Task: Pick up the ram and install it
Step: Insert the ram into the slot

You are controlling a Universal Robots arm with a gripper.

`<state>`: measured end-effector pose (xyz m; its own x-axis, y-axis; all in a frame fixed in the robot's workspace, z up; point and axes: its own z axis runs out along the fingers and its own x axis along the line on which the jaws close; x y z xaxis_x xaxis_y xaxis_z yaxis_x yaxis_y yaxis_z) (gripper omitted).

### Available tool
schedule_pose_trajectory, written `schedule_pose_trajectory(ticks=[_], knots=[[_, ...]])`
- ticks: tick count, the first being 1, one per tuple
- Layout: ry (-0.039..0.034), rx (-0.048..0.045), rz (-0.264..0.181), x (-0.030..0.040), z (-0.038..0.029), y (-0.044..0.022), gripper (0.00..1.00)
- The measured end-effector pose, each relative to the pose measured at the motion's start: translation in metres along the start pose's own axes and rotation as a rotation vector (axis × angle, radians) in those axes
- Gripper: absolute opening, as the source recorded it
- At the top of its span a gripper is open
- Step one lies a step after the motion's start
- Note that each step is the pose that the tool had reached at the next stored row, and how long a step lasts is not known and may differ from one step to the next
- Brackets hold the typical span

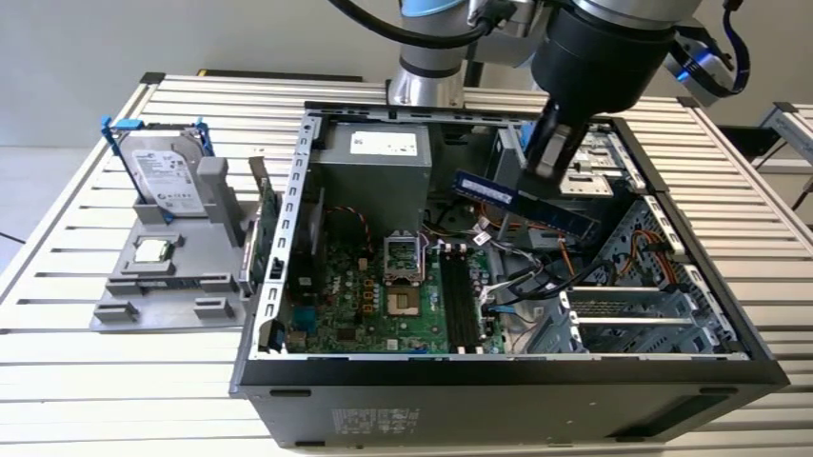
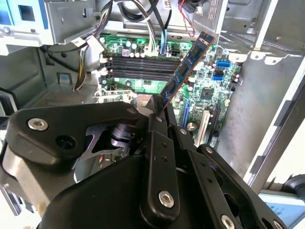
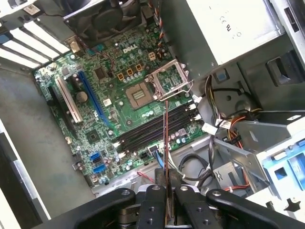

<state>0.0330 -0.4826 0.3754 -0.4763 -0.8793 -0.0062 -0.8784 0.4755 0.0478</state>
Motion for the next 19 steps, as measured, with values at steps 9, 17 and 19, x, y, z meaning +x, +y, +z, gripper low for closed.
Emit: schedule_pose_trajectory(ticks=[9, 17, 19], knots=[[-0.0023, 0.0003, 0.048, 0.0, 0.0, 0.0, 0.0], [-0.0044, 0.0006, 0.091, 0.0, 0.0, 0.0, 0.0], [-0.0049, 0.0006, 0.101, 0.0, 0.0, 0.0, 0.0]])
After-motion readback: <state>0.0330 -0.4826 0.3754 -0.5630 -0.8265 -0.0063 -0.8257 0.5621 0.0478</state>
